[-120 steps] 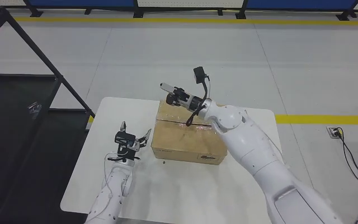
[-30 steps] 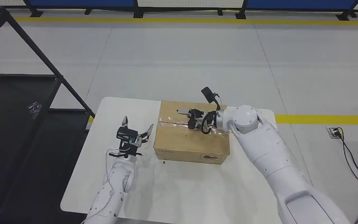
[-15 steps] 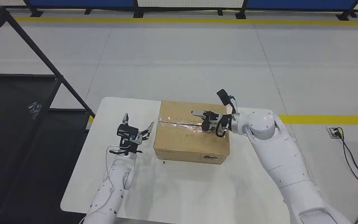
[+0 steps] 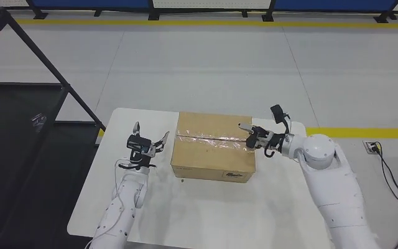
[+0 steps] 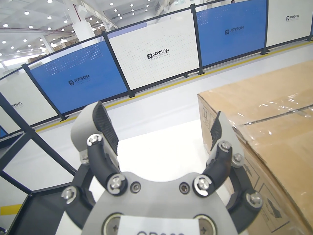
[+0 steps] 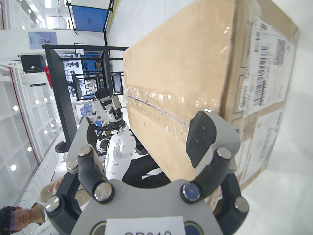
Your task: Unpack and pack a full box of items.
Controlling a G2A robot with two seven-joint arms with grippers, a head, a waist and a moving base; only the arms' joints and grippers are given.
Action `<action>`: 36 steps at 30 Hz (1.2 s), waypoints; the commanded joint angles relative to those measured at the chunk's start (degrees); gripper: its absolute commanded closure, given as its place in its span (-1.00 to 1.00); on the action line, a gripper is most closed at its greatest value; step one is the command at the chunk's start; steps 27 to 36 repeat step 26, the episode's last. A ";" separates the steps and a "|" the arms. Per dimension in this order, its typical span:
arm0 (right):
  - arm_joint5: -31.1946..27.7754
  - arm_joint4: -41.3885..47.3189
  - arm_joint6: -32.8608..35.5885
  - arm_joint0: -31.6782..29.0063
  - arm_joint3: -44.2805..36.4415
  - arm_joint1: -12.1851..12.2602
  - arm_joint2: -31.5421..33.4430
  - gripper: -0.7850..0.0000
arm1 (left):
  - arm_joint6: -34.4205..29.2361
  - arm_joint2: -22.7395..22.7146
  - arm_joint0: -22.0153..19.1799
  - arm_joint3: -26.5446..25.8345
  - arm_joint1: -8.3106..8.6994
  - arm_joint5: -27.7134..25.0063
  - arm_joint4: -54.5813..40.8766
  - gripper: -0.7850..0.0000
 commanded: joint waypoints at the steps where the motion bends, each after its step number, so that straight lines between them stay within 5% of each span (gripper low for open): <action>1: 0.20 0.20 -0.15 -1.34 -1.23 0.48 1.50 -1.00 | 0.11 -0.54 0.08 -0.52 0.16 0.17 0.09 -1.00; 16: -1.95 8.02 -8.70 -12.01 -10.54 2.94 13.45 -1.00 | 4.09 -5.88 1.60 -6.28 1.36 -1.09 -3.22 -1.00; 36: -1.95 8.02 -8.69 -12.01 -10.54 2.94 13.45 -1.00 | 4.09 -5.88 1.60 -6.28 1.36 -1.09 -3.21 -1.00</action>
